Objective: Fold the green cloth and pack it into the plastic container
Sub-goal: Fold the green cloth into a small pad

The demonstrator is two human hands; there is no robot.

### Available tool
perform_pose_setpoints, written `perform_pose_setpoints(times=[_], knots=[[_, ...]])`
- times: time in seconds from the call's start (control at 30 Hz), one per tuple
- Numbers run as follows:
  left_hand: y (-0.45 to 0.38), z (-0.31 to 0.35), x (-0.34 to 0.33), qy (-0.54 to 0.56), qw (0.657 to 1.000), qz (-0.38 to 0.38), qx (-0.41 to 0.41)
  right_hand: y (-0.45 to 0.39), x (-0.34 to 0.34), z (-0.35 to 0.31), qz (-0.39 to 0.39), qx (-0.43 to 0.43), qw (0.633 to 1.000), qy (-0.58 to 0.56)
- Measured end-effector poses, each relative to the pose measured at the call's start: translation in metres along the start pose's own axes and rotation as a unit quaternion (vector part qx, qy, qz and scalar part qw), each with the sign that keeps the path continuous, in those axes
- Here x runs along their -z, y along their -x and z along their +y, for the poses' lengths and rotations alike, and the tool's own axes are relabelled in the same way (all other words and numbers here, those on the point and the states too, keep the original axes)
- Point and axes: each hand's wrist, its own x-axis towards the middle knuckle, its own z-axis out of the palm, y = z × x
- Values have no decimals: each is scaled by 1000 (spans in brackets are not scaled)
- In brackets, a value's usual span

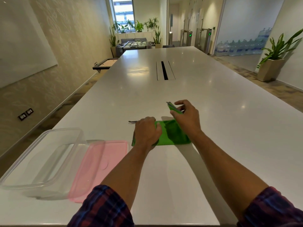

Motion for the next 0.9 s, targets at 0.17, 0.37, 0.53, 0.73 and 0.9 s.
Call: perform_pose_setpoints(times=[0.17, 0.37, 0.53, 0.73, 0.9], knots=[[-18, 16, 16, 395, 893, -71, 201, 18, -29, -16, -50, 68, 996, 1], [-32, -6, 19, 445, 855, -44, 264, 26, -51, -19, -115, 93, 989, 19], [-32, -21, 23, 414, 865, -31, 283, 31, -53, -8, -206, 115, 972, 23], [-28, -35, 19, 297, 923, -64, 236, 38, -54, 9, -248, 146, 954, 84], [-27, -45, 17, 246, 946, -46, 207, 41, -58, 12, -257, 211, 914, 233]])
